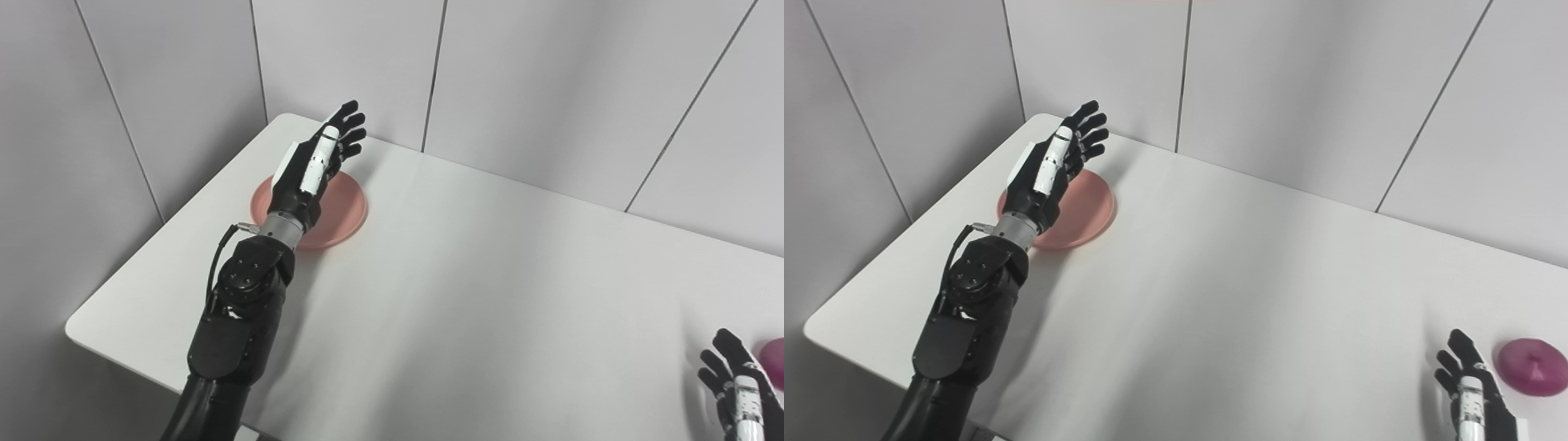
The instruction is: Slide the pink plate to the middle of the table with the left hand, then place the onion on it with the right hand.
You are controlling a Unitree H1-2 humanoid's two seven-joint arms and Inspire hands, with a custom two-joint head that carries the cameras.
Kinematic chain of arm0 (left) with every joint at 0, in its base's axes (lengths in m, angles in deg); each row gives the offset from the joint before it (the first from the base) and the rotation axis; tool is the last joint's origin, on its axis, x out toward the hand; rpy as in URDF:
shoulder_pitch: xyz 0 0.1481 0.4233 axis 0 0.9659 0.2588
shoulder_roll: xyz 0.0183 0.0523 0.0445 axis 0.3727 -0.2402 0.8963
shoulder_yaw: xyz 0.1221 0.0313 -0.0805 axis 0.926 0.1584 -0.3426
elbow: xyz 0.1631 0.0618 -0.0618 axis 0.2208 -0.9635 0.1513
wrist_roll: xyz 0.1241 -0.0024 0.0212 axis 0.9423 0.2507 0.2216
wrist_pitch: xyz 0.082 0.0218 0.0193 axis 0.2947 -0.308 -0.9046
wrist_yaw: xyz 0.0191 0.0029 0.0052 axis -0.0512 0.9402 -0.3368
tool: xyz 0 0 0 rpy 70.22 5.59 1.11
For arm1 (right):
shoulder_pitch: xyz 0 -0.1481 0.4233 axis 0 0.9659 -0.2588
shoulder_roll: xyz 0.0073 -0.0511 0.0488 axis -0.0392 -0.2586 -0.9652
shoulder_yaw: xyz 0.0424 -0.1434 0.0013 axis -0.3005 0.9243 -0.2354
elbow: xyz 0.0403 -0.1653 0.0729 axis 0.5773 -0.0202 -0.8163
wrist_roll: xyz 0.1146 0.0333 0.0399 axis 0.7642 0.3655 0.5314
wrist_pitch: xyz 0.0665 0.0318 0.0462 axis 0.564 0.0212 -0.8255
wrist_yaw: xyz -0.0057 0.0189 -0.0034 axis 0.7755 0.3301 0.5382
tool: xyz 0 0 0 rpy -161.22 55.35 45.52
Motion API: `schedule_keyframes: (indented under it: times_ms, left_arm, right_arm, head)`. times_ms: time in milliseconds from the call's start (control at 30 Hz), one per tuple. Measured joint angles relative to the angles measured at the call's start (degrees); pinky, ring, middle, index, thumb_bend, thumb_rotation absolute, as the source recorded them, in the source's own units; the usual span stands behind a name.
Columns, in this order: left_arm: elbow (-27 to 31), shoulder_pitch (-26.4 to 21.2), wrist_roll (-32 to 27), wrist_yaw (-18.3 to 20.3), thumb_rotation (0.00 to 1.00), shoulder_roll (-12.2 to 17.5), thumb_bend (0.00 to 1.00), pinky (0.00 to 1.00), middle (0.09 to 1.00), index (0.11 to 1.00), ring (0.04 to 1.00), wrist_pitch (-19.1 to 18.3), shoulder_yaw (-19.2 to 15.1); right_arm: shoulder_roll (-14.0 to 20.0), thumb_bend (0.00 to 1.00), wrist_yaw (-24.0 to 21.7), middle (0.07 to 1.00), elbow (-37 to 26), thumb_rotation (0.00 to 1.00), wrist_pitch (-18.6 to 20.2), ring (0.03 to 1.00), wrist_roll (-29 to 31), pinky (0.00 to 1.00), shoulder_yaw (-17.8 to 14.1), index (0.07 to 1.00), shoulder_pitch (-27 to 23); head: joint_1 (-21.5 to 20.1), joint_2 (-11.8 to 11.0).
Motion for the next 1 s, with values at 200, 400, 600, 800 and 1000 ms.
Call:
schedule_keyframes:
  times_ms: [200, 400, 600, 800, 1000]
  left_arm:
    - [-2.3, -1.8, -1.6, -0.1, 1.0, 1.2, 0.39, 0.9, 0.909, 0.887, 0.903, 0.0, -1.6]
    - [-4.3, -3.5, -1.7, -0.1, 1.0, 2.9, 0.4, 0.88, 0.899, 0.877, 0.894, 0.0, -2.4]
    - [-6.5, -4.5, -1.7, -0.3, 1.0, 4.4, 0.41, 0.88, 0.901, 0.873, 0.894, -0.1, -3.5]
    - [-7.9, -6.2, -2.9, -0.5, 1.0, 5.8, 0.38, 0.89, 0.897, 0.869, 0.894, -1.5, -4.7]
    - [-10.6, -8.5, -3.9, -0.8, 1.0, 6.6, 0.37, 0.88, 0.895, 0.875, 0.891, -1.8, -5.5]
  right_arm:
    - [0.0, 0.3, 0.0, 0.889, 0.0, 0.93, 0.0, 0.872, 0.1, 0.88, -0.1, 0.853, 0.0]
    - [0.1, 0.32, 0.0, 0.896, 0.0, 0.93, 0.0, 0.874, 0.1, 0.88, -0.1, 0.866, 0.0]
    - [0.1, 0.33, -0.1, 0.899, 0.0, 0.93, 0.0, 0.878, 0.2, 0.87, -0.1, 0.87, 0.0]
    - [0.1, 0.32, -0.1, 0.893, 0.0, 0.93, 0.0, 0.869, 0.4, 0.89, -0.1, 0.855, 0.0]
    - [0.1, 0.37, -0.1, 0.886, 0.0, 0.92, 0.0, 0.866, 0.2, 0.85, -0.1, 0.852, 0.0]
  head:
    - [0.0, -0.1]
    - [0.1, -0.1]
    - [0.2, 0.1]
    - [0.3, 0.2]
    - [0.1, 0.1]
